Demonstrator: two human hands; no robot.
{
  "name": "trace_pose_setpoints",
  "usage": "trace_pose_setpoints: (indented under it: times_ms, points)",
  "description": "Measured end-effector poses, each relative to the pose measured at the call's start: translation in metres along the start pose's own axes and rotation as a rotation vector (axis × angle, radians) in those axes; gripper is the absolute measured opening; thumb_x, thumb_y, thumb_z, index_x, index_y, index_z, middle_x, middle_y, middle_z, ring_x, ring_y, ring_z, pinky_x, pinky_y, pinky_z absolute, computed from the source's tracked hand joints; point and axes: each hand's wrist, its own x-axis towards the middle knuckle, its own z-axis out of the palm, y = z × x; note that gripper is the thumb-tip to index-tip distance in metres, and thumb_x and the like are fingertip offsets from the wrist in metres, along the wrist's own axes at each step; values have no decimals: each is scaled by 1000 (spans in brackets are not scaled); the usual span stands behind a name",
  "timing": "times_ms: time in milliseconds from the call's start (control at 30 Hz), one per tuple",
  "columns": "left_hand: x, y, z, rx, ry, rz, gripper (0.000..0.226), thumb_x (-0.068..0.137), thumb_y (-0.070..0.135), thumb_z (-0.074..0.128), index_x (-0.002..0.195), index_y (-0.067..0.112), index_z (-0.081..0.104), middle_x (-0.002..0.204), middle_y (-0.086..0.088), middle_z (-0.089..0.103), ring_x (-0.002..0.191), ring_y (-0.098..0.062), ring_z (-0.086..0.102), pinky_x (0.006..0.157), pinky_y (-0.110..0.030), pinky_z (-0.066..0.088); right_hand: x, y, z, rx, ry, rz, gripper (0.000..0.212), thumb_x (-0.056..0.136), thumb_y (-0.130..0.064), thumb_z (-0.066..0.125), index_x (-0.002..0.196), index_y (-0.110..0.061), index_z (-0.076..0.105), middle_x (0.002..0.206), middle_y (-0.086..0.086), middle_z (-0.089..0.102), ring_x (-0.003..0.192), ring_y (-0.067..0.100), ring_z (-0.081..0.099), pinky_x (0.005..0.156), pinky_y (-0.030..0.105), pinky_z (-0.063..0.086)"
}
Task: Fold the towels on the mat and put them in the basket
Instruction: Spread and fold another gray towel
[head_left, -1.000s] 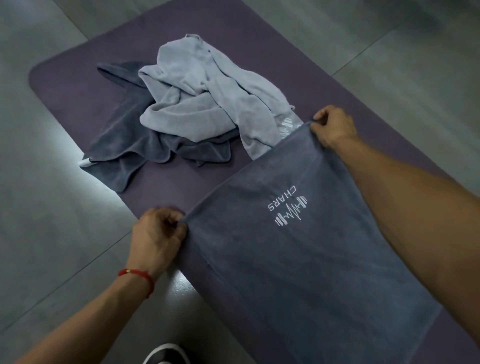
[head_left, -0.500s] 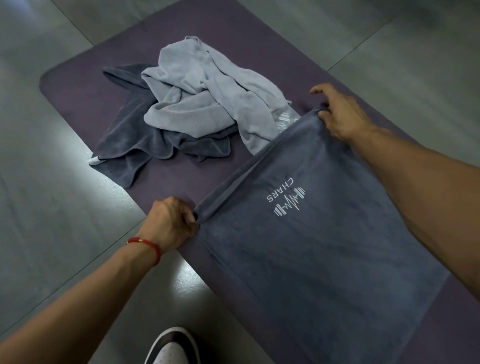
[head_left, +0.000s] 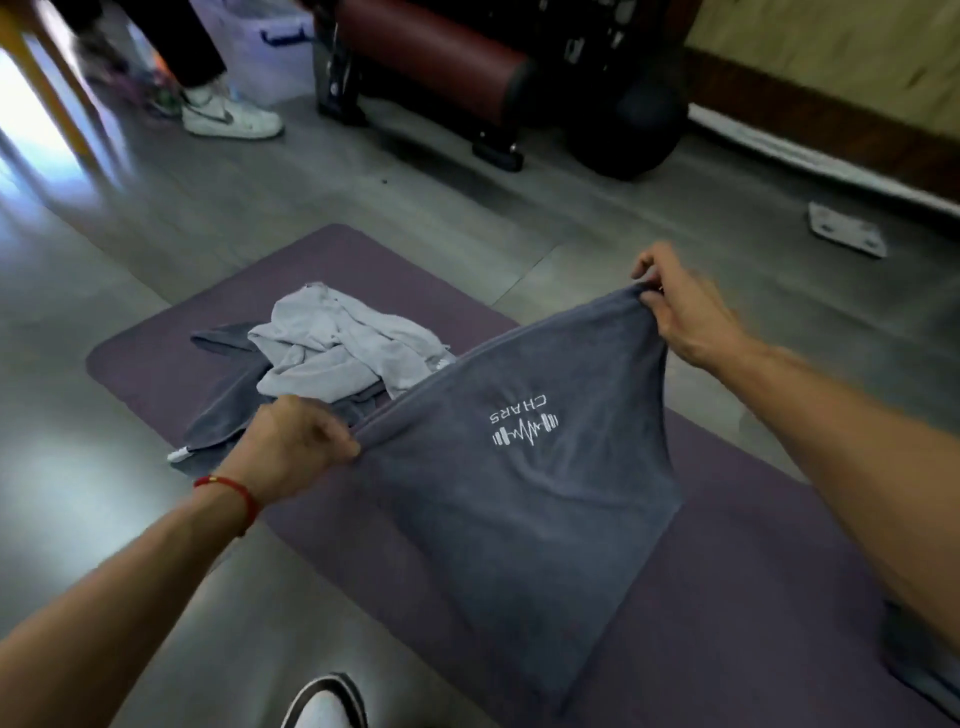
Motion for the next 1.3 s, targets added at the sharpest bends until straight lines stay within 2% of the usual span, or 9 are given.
trace_pose_setpoints:
  times_ms: [167, 233, 400, 500, 600, 733, 933, 1100, 1300]
  points:
    - [-22, 100, -76, -25, 162, 224, 20, 77, 19, 83, 60, 24, 74, 70, 9, 73, 61, 2, 62, 55, -6, 41, -92, -6, -160, -298, 11, 8, 29, 96, -7, 49, 108, -33, 47, 115, 2, 59, 102, 26, 57, 86, 43, 47]
    - [-36, 144, -100, 3, 196, 320, 22, 78, 20, 83, 59, 25, 72, 74, 5, 73, 66, -5, 63, 65, -21, 45, -134, -7, -211, -386, 60, 52, 29, 96, -10, 53, 109, -35, 47, 118, 1, 62, 104, 27, 60, 83, 40, 49]
    - [-71, 238, -126, 161, 271, 586, 11, 80, 19, 79, 70, 17, 73, 71, 1, 70, 68, -14, 61, 68, -24, 42, -223, -6, -282, -416, 164, 239, 26, 99, -16, 49, 109, -38, 41, 118, 1, 64, 99, 30, 62, 79, 46, 53]
    - [-82, 276, -123, 194, 271, 671, 11, 78, 20, 80, 70, 19, 73, 73, 4, 71, 71, -13, 64, 67, -23, 43, -266, 2, -294, -286, 258, 345, 30, 99, -13, 49, 113, -38, 39, 111, 6, 63, 88, 28, 63, 75, 47, 55]
    - [-94, 306, -103, 45, 279, 683, 15, 80, 19, 78, 68, 20, 69, 74, 5, 69, 71, -8, 62, 61, -21, 42, -307, 18, -294, 19, 379, 454, 41, 99, -1, 48, 114, -38, 40, 99, 8, 61, 71, 26, 68, 57, 39, 58]
    - [-103, 333, -52, 73, 206, 712, 16, 83, 15, 74, 72, 17, 63, 72, 2, 66, 66, -6, 58, 54, -14, 36, -354, 58, -283, 110, 424, 568, 38, 94, 9, 39, 106, -22, 57, 66, 16, 66, 46, 26, 67, 44, 37, 56]
    - [-104, 334, 28, 238, 40, 794, 15, 82, 10, 72, 73, 16, 61, 70, 6, 61, 67, -15, 56, 54, -11, 34, -405, 113, -250, 199, 496, 649, 41, 95, 9, 35, 94, -20, 64, 53, 11, 63, 45, 31, 64, 52, 47, 59]
    - [-93, 324, 61, 196, 20, 768, 20, 81, 10, 75, 73, 20, 60, 71, 7, 64, 66, -4, 56, 57, -11, 36, -422, 126, -243, 110, 479, 684, 38, 94, 5, 38, 97, -20, 66, 51, 7, 61, 37, 21, 59, 40, 27, 49]
    - [-83, 330, 66, 181, 19, 819, 22, 78, 0, 74, 87, 15, 62, 79, -1, 66, 71, -16, 63, 63, -11, 43, -423, 123, -249, 100, 361, 751, 38, 96, 2, 37, 98, -23, 66, 49, 10, 64, 39, 24, 63, 43, 32, 52]
